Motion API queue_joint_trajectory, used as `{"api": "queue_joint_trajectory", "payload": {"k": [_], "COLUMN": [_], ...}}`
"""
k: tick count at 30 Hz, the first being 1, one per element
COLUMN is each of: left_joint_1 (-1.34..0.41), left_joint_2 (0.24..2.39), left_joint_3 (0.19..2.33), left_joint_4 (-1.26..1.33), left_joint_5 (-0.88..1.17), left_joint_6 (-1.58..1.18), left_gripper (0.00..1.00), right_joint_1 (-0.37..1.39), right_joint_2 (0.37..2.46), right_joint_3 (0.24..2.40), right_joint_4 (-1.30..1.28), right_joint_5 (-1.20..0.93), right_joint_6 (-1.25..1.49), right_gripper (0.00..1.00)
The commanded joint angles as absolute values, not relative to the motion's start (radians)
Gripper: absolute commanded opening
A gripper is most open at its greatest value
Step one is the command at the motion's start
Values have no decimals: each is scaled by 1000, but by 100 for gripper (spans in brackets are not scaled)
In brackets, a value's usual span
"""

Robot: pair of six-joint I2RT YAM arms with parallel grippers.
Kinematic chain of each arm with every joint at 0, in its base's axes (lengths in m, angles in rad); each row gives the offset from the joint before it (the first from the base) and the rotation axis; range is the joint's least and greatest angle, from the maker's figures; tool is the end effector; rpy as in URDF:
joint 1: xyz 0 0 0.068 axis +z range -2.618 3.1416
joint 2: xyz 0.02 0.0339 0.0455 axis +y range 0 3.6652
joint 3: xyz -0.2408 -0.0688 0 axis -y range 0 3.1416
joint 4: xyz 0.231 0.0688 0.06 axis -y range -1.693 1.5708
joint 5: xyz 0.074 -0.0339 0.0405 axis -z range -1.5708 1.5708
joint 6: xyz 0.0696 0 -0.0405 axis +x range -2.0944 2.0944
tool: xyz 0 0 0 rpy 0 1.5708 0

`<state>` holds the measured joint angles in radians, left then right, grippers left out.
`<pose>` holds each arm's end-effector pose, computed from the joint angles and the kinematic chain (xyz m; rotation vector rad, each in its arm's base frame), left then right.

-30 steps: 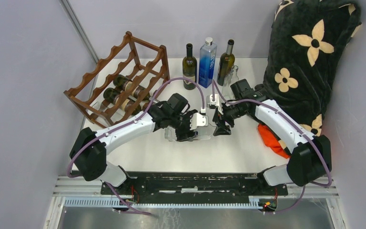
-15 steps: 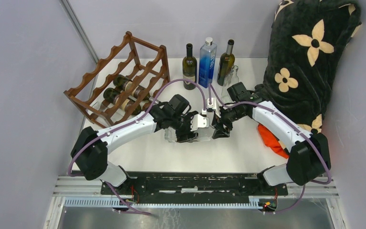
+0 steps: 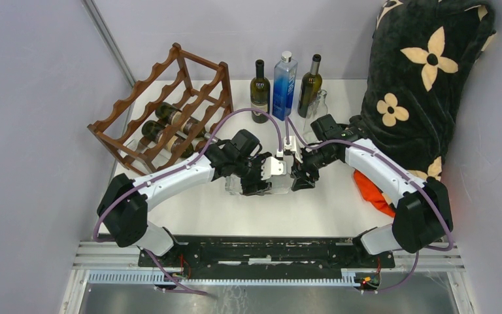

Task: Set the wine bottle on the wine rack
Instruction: Pick up the wine bottle from the center of the board.

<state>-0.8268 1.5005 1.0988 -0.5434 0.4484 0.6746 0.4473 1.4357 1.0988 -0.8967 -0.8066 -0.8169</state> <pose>0.1940 -0.2553 0.2078 1.8280 1.6909 -0.6257 0.2179 0.1603 0.2171 -1.6262 1.9128 0.9719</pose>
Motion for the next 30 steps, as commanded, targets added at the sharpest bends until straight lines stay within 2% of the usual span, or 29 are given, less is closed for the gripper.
{"api": "queue_joint_trajectory", "payload": {"k": [1, 5, 7, 10, 14, 15, 18, 24, 25, 30], "left_joint_1": [-831, -831, -831, -831, -831, -831, -831, -831, -831, -831], "left_joint_2": [1478, 1481, 1481, 1484, 1486, 1484, 1469, 1407, 1402, 1352], "left_joint_3": [1161, 1164, 1164, 1166, 1167, 1165, 1143, 1069, 1062, 1014], "left_joint_4": [-414, -414, -416, -411, -401, -396, -366, -301, -298, -269], "left_joint_5": [495, 497, 498, 500, 497, 490, 461, 424, 418, 387], "left_joint_6": [675, 673, 673, 671, 658, 650, 627, 607, 601, 569], "left_gripper": [2, 2, 2, 2, 3, 8, 46, 97, 99, 100], "right_joint_1": [480, 485, 488, 488, 488, 488, 488, 477, 473, 453], "right_joint_2": [1438, 1437, 1437, 1438, 1426, 1416, 1376, 1296, 1285, 1239], "right_joint_3": [1094, 1091, 1089, 1088, 1080, 1072, 1027, 923, 908, 844], "right_joint_4": [-889, -887, -884, -884, -876, -860, -792, -633, -614, -534], "right_joint_5": [-813, -815, -816, -834, -895, -906, -935, -956, -957, -976], "right_joint_6": [-831, -828, -824, -825, -828, -817, -777, -685, -674, -637], "right_gripper": [55, 41, 26, 11, 2, 2, 0, 0, 0, 0]}}
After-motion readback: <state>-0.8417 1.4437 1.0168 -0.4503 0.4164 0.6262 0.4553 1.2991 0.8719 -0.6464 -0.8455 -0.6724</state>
